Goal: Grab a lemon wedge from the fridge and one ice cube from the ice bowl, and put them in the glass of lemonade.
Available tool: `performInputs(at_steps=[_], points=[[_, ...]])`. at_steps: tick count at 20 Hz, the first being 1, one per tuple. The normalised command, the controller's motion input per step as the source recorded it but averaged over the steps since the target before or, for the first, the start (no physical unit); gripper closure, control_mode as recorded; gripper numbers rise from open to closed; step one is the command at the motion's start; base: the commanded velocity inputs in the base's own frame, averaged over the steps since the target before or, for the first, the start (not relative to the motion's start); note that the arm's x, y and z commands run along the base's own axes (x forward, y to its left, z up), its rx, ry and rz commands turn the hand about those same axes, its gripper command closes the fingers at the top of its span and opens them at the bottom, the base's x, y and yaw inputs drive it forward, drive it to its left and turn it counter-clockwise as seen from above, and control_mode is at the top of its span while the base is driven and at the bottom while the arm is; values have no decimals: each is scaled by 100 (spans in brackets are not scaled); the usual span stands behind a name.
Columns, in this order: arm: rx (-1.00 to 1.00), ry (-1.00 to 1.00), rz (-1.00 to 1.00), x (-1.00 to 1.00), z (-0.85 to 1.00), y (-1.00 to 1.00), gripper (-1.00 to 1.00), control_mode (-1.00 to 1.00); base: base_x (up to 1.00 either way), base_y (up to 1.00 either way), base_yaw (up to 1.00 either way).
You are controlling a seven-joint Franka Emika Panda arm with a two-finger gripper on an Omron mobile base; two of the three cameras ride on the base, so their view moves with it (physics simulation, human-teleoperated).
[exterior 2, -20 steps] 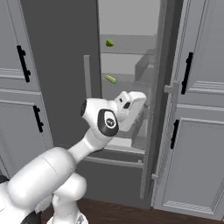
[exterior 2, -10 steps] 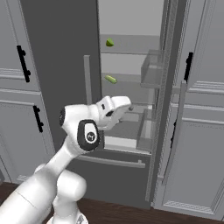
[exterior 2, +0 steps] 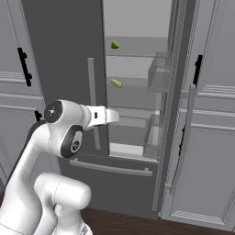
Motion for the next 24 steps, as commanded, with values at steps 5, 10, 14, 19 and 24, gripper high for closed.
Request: performInputs(at_steps=[5, 10, 14, 19, 24], points=[[77, -3, 31, 1, 0, 89, -100, -100, 0, 0, 0], [35, 0, 12, -18, 47, 63, -100, -100, 0, 0, 0], [-8, 2, -4, -45, 39, 15, -100, -100, 0, 0, 0], [-14, 7, -14, 12, 39, 13, -100, -100, 0, 0, 0], [-8, 4, -16, 89, 19, 11, -100, -100, 0, 0, 0]])
